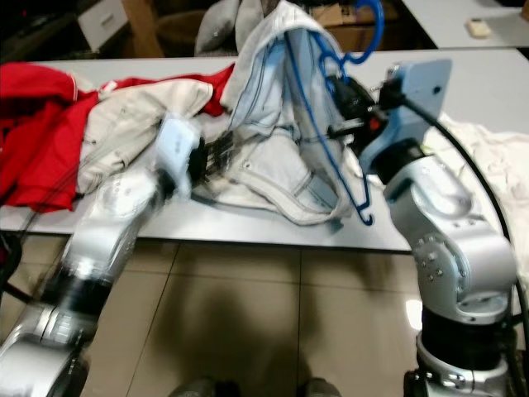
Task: Hang hanger
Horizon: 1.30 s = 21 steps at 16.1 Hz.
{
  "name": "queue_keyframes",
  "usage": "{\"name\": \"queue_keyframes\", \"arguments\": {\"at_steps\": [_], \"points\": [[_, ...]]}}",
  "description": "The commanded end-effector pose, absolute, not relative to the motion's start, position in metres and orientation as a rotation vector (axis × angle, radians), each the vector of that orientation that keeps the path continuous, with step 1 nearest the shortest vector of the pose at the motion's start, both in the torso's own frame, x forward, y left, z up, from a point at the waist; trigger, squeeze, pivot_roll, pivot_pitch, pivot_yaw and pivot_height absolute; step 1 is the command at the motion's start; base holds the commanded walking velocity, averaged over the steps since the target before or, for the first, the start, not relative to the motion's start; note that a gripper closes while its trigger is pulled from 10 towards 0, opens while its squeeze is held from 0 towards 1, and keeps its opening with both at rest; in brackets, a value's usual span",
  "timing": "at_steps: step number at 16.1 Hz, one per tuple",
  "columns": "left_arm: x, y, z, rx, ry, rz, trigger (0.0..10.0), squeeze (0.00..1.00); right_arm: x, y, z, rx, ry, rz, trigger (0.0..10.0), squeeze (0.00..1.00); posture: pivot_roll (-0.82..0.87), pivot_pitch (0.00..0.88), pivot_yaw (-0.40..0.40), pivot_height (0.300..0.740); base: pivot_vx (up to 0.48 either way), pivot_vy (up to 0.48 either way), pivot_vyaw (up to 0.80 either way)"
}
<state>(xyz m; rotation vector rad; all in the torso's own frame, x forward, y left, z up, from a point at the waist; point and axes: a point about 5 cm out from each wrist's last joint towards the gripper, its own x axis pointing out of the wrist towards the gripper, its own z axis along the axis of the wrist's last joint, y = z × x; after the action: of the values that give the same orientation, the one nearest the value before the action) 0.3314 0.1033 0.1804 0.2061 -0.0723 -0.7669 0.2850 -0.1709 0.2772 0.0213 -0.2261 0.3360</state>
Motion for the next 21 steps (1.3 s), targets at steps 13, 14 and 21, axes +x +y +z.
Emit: {"name": "queue_keyframes", "arguments": {"at_steps": [13, 14, 21], "points": [[0.256, 0.147, 0.199, -0.076, -0.124, -0.536, 10.0, 1.00, 0.247, -0.181, 0.313, 0.164, -0.506, 0.549, 10.0, 0.00, -0.14, 0.103, 0.111, 0.740, 0.000, 0.000, 0.80], [0.256, 0.146, 0.200, -0.086, -0.121, -0.532, 10.0, 1.00, 0.245, -0.181, 0.314, 0.160, -0.511, 0.561, 10.0, 0.00, -0.14, 0.103, 0.111, 0.740, 0.000, 0.000, 0.79], [0.256, 0.143, 0.197, -0.049, -0.099, -0.522, 10.0, 1.00, 0.235, -0.180, 0.305, 0.069, -0.454, 0.600, 10.0, 0.00, -0.14, 0.103, 0.114, 0.740, 0.000, 0.000, 0.79]]}}
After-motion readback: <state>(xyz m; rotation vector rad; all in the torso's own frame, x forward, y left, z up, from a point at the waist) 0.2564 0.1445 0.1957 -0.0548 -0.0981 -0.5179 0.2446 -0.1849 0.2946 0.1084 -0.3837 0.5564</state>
